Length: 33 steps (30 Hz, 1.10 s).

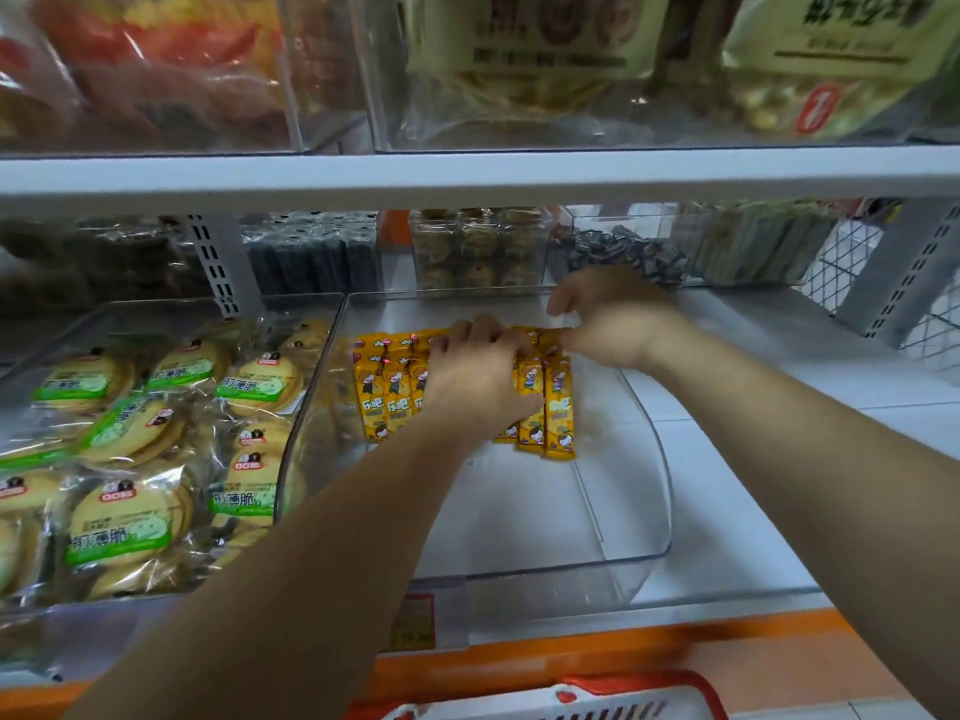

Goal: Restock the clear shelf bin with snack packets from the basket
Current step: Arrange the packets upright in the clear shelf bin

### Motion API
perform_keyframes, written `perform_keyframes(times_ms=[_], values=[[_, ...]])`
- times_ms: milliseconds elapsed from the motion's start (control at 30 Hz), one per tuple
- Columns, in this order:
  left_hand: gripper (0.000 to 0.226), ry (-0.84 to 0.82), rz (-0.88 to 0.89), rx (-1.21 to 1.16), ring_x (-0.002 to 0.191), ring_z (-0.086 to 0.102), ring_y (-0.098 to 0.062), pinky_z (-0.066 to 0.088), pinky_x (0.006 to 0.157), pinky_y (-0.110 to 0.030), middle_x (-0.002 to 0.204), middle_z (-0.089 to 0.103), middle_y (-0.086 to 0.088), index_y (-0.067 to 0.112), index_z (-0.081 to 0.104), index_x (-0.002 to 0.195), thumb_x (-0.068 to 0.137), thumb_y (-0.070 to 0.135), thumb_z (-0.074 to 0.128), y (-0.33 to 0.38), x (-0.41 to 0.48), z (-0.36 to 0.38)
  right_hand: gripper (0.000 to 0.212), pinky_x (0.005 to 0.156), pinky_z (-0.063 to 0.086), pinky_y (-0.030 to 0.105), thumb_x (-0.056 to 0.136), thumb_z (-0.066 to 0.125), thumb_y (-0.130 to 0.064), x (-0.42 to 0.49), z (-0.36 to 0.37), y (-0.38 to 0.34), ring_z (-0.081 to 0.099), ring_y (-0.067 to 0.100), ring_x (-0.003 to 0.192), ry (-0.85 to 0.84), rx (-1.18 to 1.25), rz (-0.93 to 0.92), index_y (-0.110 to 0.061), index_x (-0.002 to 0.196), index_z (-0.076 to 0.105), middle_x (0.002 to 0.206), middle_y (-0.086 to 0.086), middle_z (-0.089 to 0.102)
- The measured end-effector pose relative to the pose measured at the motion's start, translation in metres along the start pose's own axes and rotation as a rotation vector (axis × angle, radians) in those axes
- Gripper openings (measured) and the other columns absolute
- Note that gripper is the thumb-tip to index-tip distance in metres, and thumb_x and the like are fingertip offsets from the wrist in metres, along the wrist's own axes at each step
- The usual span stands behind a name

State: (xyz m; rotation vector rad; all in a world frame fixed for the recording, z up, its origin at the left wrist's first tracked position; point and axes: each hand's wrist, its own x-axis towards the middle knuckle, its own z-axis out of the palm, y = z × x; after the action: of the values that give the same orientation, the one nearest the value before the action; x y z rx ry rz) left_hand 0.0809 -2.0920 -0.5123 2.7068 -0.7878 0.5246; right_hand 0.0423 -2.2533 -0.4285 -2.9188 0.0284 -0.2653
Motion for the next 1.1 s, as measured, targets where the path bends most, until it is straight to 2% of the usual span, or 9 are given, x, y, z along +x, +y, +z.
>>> perform_keyframes(times_ms=[133,200,300,400,467,700,833,933,1100], values=[[0.080,0.008,0.115,-0.010,0.129,0.044,-0.026,0.038,0.104,-0.042,0.138,0.053,0.002,0.036,0.054,0.139,0.068,0.066,0.076,0.008,0.002,0.001,0.044,0.081,0.045,0.026,0.078,0.071,-0.036,-0.056,0.005,0.010,0.059,0.010,0.093,0.288,0.246,0.036,-0.027,0.120,0.064,0.116,-0.004,0.064],[0.087,-0.043,0.174,0.066,0.131,0.043,-0.027,0.037,0.107,-0.043,0.142,0.050,0.001,0.033,0.050,0.142,0.067,0.068,0.077,0.014,0.002,0.004,0.063,0.085,0.049,0.030,0.069,0.068,-0.051,-0.089,0.010,0.008,0.061,0.010,0.095,0.229,0.332,0.044,-0.034,0.129,0.055,0.120,-0.011,0.058],[0.092,-0.102,0.193,0.163,0.133,0.038,-0.029,0.034,0.109,-0.045,0.144,0.044,-0.002,0.031,0.045,0.146,0.067,0.067,0.077,0.019,0.005,0.008,0.060,0.080,0.044,0.021,0.063,0.065,-0.061,-0.122,0.019,-0.001,0.057,0.006,0.100,0.107,0.465,0.007,-0.058,0.116,0.037,0.112,-0.022,0.048],[0.088,-0.086,0.205,0.236,0.130,0.040,-0.029,0.035,0.106,-0.045,0.142,0.044,-0.002,0.030,0.048,0.144,0.069,0.065,0.077,0.021,0.011,0.009,0.089,0.088,0.047,0.029,0.078,0.072,-0.044,-0.132,0.033,-0.002,0.055,0.011,0.113,0.024,0.407,0.022,-0.050,0.145,0.014,0.135,-0.009,0.041],[0.084,-0.058,0.217,0.296,0.127,0.043,-0.030,0.037,0.102,-0.044,0.140,0.047,-0.003,0.027,0.050,0.142,0.070,0.063,0.077,0.023,0.014,0.010,0.095,0.092,0.049,0.036,0.084,0.069,-0.037,-0.132,0.038,-0.002,0.056,0.017,0.117,0.035,0.385,0.033,-0.038,0.154,0.005,0.142,-0.005,0.036],[0.082,-0.041,0.187,0.352,0.123,0.046,-0.028,0.042,0.092,-0.040,0.137,0.048,-0.005,0.022,0.048,0.141,0.072,0.054,0.079,0.034,0.018,0.017,0.089,0.091,0.051,0.044,0.090,0.062,-0.033,-0.133,0.043,-0.002,0.058,0.023,0.114,0.062,0.375,0.032,-0.033,0.155,0.002,0.143,-0.003,0.032],[0.087,-0.165,0.165,0.200,0.133,0.042,-0.027,0.042,0.103,-0.042,0.146,0.044,-0.003,0.025,0.042,0.149,0.076,0.059,0.078,0.030,0.018,-0.005,0.092,0.091,0.051,0.044,0.089,0.063,-0.036,-0.131,0.043,-0.001,0.058,0.023,0.114,0.041,0.356,0.048,-0.029,0.156,0.001,0.142,-0.003,0.033],[0.076,-0.196,0.111,0.112,0.134,0.045,-0.026,0.044,0.105,-0.041,0.148,0.048,-0.002,0.030,0.044,0.149,0.083,0.056,0.073,0.031,0.005,-0.037,0.092,0.089,0.052,0.043,0.085,0.065,-0.039,-0.131,0.038,-0.002,0.059,0.023,0.111,0.034,0.338,0.054,-0.029,0.155,0.005,0.138,-0.003,0.037],[0.046,-0.186,0.059,-0.159,0.111,0.058,-0.016,0.046,0.093,-0.031,0.125,0.060,0.004,0.030,0.063,0.129,0.088,0.048,0.072,0.027,-0.057,-0.107,0.085,0.086,0.051,0.042,0.075,0.070,-0.051,-0.136,0.020,-0.013,0.053,0.029,0.119,0.040,0.149,0.084,-0.025,0.143,0.028,0.129,0.002,0.046]])
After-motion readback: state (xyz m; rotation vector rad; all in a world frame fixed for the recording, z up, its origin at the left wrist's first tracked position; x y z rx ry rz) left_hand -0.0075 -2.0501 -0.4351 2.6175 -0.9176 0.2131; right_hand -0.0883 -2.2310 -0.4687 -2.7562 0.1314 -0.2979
